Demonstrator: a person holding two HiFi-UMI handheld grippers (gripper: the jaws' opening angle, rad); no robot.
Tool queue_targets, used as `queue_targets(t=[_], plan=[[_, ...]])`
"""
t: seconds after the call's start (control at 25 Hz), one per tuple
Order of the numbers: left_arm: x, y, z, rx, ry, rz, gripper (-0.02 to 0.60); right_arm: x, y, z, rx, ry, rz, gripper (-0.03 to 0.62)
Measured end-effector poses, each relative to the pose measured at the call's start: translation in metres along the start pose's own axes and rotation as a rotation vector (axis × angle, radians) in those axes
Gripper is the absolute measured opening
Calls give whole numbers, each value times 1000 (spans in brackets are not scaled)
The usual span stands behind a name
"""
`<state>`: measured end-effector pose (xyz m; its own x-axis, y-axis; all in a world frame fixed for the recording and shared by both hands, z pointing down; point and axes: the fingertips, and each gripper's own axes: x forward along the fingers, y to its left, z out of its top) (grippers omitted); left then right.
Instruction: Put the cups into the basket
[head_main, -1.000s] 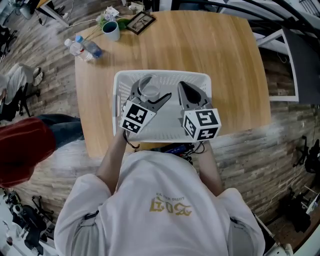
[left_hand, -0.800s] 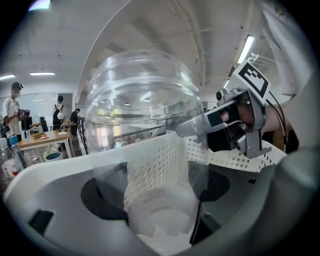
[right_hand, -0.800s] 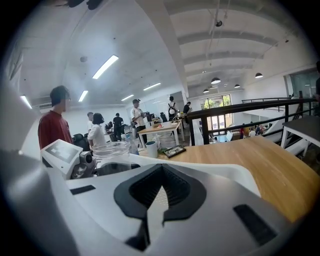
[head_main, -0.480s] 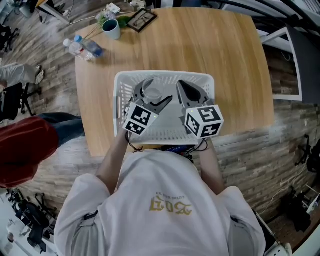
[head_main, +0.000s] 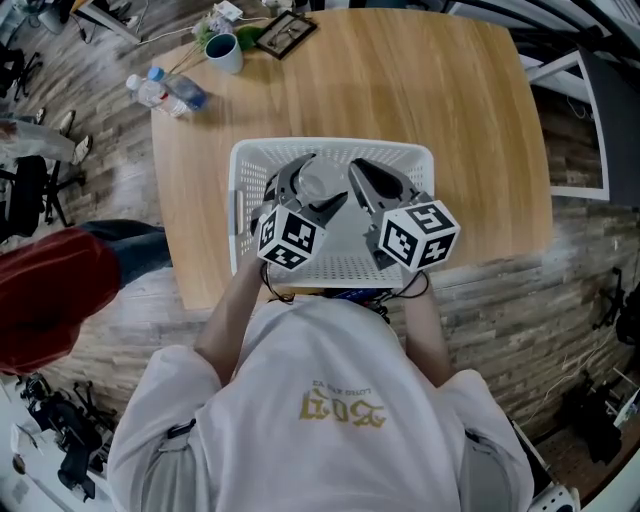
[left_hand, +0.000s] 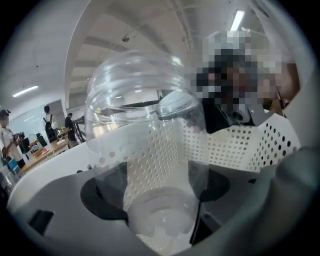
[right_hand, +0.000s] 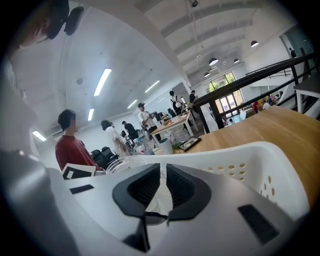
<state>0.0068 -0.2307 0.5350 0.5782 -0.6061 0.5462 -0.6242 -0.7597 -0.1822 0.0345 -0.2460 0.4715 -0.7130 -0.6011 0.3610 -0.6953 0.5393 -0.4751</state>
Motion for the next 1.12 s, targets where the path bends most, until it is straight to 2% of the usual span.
queue_targets(t=[0.12,0.32,0.44,0.48,0.56,0.64,0.76,1.12], plan=[[2,-3,-3,83,26,8,373,-1,-1,1,30,10,24,69],[2,-6,-11,187,70,25,373,-8,6,4,66,47,103,74],[4,-9,-11,241,85,26,373,-6,20,-3,39,96,178,75],[5,-11,-11,267,89,26,374,-3,21,-8,12,126,177,78],[7,-16,-9,312,94,23,373,1,16,-19,-39,178,122,81],[8,-18,-10,333,99,16,373,3,11,-26,-45,203,76,80],[9,-20,-14,347,113,7,377,5,11,-31,-25,226,85,46],[14,-25,-24,333,154,-19,414,6,7,-38,-102,286,14,35]])
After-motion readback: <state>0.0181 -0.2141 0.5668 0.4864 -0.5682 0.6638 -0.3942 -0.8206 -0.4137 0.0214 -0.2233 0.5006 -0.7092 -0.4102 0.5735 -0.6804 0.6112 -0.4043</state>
